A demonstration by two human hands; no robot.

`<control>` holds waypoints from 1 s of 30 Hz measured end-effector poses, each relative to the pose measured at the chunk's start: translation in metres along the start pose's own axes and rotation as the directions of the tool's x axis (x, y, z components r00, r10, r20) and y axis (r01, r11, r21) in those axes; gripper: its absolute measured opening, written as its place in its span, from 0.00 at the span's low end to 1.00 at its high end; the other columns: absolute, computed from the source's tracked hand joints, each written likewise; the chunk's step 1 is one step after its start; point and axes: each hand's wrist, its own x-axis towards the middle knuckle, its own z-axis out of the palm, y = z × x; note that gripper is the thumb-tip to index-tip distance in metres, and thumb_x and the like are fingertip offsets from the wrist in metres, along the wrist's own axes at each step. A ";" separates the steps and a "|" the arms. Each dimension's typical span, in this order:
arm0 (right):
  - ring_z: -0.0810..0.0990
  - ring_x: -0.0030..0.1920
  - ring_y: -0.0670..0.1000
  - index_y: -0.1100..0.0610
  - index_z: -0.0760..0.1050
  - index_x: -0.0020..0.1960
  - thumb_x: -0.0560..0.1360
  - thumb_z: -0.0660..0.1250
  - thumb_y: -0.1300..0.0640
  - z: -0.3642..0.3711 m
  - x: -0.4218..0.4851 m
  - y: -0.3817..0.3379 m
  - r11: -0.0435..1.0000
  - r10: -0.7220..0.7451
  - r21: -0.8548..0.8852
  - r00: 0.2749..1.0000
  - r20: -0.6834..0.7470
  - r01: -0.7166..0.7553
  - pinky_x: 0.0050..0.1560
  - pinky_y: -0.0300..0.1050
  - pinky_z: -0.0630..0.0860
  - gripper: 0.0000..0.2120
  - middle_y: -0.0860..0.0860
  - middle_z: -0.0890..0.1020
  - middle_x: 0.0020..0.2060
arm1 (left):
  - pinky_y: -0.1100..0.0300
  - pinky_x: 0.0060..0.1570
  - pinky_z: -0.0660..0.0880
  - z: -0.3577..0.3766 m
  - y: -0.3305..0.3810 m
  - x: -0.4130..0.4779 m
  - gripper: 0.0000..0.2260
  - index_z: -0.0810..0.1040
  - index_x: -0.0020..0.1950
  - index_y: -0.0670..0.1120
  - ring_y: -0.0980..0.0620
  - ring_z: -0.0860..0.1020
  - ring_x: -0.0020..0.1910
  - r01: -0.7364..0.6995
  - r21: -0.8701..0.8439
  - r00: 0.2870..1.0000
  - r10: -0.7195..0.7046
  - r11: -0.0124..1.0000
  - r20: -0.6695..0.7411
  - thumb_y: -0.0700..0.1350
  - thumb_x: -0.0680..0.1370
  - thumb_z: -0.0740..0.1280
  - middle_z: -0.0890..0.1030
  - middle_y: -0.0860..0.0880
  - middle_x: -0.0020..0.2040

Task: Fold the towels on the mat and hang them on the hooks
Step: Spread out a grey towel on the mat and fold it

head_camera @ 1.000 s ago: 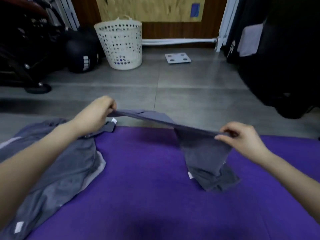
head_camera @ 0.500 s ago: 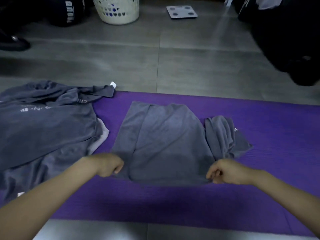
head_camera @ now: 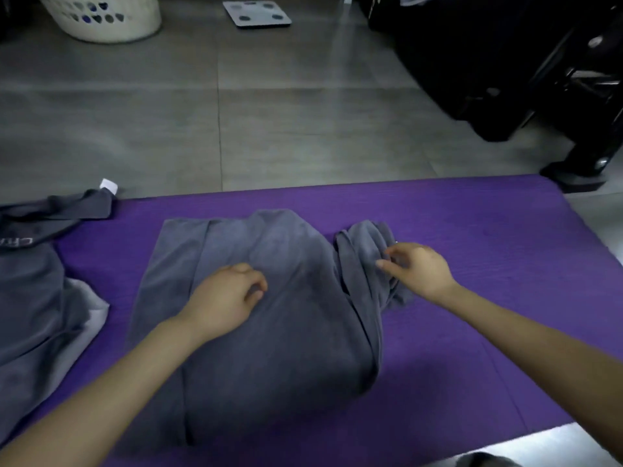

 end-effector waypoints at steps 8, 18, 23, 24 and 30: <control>0.66 0.64 0.58 0.51 0.81 0.51 0.74 0.61 0.40 0.049 0.089 -0.028 0.935 -0.083 -0.340 0.994 0.073 0.103 0.69 0.58 0.54 0.18 0.53 0.72 0.64 | 0.57 0.53 0.72 0.001 0.044 0.058 0.14 0.81 0.48 0.48 0.48 0.77 0.49 0.039 0.088 0.997 -0.045 0.995 0.064 0.50 0.72 0.58 0.80 0.49 0.47; 0.81 0.46 0.56 0.47 0.80 0.33 0.67 0.74 0.50 -0.037 -0.064 0.119 0.988 0.074 0.126 0.988 0.137 -0.092 0.46 0.48 0.73 0.06 0.47 0.82 0.39 | 0.61 0.53 0.66 0.000 0.096 0.128 0.09 0.80 0.54 0.46 0.46 0.75 0.55 0.022 0.341 0.971 -0.101 0.940 0.216 0.45 0.77 0.63 0.79 0.45 0.54; 0.81 0.38 0.58 0.52 0.81 0.40 0.69 0.66 0.44 -0.030 -0.031 0.142 0.990 -0.139 0.006 0.978 -0.156 0.142 0.40 0.48 0.75 0.12 0.51 0.83 0.39 | 0.58 0.61 0.65 0.046 0.107 0.173 0.15 0.74 0.63 0.48 0.44 0.72 0.60 -0.028 0.434 0.938 -0.126 0.900 0.322 0.52 0.78 0.61 0.76 0.45 0.62; 0.81 0.40 0.58 0.54 0.82 0.45 0.69 0.64 0.41 -0.027 -0.013 0.136 0.975 -0.209 0.029 0.957 -0.203 0.219 0.44 0.50 0.76 0.17 0.52 0.83 0.43 | 0.58 0.63 0.63 0.056 0.110 0.179 0.18 0.73 0.66 0.49 0.45 0.71 0.63 -0.020 0.407 0.934 -0.128 0.913 0.332 0.53 0.78 0.62 0.75 0.46 0.65; 0.72 0.62 0.52 0.45 0.69 0.68 0.72 0.62 0.36 0.012 0.061 0.107 0.926 -0.331 -0.068 0.886 0.326 0.371 0.62 0.50 0.59 0.27 0.47 0.79 0.59 | 0.59 0.66 0.62 0.090 0.111 0.182 0.20 0.72 0.67 0.53 0.52 0.69 0.66 0.099 0.331 0.819 -0.266 0.938 0.508 0.59 0.77 0.60 0.74 0.52 0.66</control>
